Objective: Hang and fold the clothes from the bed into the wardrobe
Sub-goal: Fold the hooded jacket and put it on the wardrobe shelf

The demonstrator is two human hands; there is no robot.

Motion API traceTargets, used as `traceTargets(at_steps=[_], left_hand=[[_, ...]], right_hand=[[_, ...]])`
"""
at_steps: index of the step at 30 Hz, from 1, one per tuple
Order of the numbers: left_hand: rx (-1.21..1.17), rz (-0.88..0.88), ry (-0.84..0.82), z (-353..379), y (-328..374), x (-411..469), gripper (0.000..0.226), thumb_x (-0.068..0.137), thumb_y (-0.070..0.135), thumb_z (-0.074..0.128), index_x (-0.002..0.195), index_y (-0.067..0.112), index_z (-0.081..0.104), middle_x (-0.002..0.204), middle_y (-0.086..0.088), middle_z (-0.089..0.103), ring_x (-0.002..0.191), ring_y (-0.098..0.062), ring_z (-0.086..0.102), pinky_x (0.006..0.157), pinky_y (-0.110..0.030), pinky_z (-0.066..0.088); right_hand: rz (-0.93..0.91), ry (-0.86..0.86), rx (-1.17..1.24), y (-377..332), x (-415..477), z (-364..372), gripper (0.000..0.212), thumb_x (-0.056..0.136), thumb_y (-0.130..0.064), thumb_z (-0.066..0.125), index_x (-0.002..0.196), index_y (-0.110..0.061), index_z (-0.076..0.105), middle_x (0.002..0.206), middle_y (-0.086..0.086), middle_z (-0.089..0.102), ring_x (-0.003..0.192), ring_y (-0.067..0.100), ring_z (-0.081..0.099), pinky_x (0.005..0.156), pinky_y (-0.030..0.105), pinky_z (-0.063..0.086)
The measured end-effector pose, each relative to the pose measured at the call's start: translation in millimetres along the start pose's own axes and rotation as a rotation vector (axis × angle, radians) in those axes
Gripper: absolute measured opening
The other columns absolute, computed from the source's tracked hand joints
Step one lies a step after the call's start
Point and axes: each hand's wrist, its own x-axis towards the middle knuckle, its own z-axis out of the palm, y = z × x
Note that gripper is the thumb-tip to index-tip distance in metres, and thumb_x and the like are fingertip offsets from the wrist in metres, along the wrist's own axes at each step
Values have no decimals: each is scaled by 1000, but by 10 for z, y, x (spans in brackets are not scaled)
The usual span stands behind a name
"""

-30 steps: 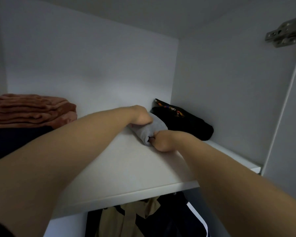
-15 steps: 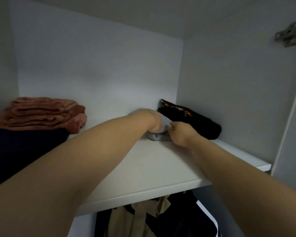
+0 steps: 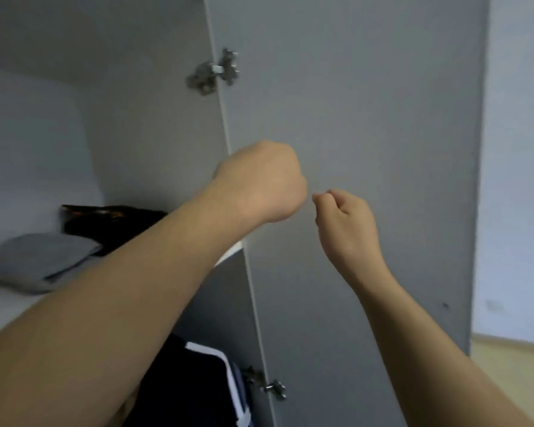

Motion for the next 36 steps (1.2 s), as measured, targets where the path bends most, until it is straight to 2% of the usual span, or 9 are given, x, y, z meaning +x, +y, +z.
traceTargets(at_steps=[4,8,11,14,21,25,31,34,36], left_hand=[[-296,248,126,208,1113,-172,35,91,30,46,63,11,44,59,-5,40,53,-25,41,52,-32,26],[-712,436,82,598,2236,-540,40,93,29,49,58,11,39,51,-2,38,49,-20,40,47,-32,21],[-1026,554,-142,947,3174,-900,43,93,26,51,57,11,32,48,1,33,50,-21,33,48,-32,26],[-1178,679,-372,1235,4152,-1329,43,92,24,53,58,8,33,50,-3,32,55,-22,33,51,-38,29],[-1077,985,-939,2015,6087,-2450,40,96,24,53,60,10,40,54,-4,38,58,-21,36,55,-43,30],[-904,1045,-1202,2491,6988,-2952,45,102,31,50,70,-1,52,64,-17,51,65,-29,47,61,-44,37],[-740,1052,-1458,3127,8083,-3597,42,104,33,49,73,7,61,74,-11,65,79,-32,63,72,-40,47],[-653,1017,-1570,3501,8401,-3907,38,102,33,50,69,16,56,69,-4,61,79,-35,65,74,-42,50],[-594,1002,-1614,3733,8536,-4078,36,102,33,50,70,17,56,66,0,59,73,-31,62,71,-39,49]], right_hand=[[136,274,-77,500,-334,-1256,36,89,-33,47,63,-12,33,61,4,41,61,21,36,57,45,34],[255,509,-261,892,-889,-2469,37,96,-24,47,68,-8,29,64,4,37,62,18,35,58,39,29],[378,684,-463,1191,-1462,-3312,37,97,-24,46,68,-4,34,62,5,39,60,17,35,58,43,32],[564,847,-593,1504,-2114,-4094,39,98,-23,45,63,-16,30,59,-2,36,57,14,32,57,40,28],[1054,1123,-625,2592,-3696,-5476,40,100,-22,43,63,-18,28,61,4,33,59,21,29,58,37,19],[1391,1154,-555,3304,-4469,-6021,40,103,-24,40,66,-11,37,70,10,47,70,28,43,61,39,28],[1839,1007,-439,4442,-5562,-6668,25,96,-22,44,84,-7,60,100,18,70,102,39,65,87,39,50],[1966,827,-429,4836,-5966,-6861,31,96,-16,44,110,-1,68,119,22,67,111,40,61,92,41,53],[2024,606,-427,5082,-6204,-6972,36,96,-16,43,121,-3,66,127,22,62,115,39,59,95,45,54]])
